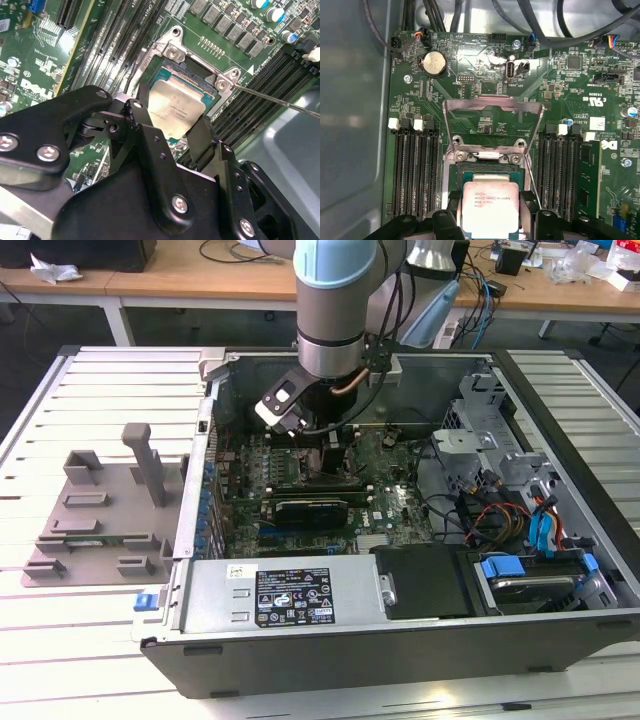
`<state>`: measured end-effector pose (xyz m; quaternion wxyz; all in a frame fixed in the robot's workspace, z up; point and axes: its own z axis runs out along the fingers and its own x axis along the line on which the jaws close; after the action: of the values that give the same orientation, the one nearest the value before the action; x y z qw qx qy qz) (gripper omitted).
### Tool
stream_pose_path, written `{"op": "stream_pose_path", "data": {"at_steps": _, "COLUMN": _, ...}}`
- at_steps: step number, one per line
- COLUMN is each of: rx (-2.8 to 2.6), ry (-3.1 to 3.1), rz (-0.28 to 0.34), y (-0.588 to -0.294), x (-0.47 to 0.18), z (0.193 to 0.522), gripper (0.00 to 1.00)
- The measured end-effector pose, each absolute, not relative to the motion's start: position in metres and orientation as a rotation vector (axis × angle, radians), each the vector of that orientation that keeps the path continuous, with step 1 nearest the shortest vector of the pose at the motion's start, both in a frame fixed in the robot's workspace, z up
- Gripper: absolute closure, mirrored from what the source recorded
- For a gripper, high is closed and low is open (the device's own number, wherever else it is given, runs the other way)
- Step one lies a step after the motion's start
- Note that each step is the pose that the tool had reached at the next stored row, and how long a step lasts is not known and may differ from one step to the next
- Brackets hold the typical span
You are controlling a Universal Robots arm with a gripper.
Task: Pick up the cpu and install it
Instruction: 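Place the cpu into insertion slot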
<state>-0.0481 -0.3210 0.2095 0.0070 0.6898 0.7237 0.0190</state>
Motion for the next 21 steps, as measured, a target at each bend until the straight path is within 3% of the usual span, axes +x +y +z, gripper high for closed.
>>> {"op": "stream_pose_path", "data": {"at_steps": 21, "rx": 2.175, "ry": 2.255, "rz": 0.052, "y": -0.3179, "x": -0.0454, "z": 0.2011, "gripper": 0.45}}
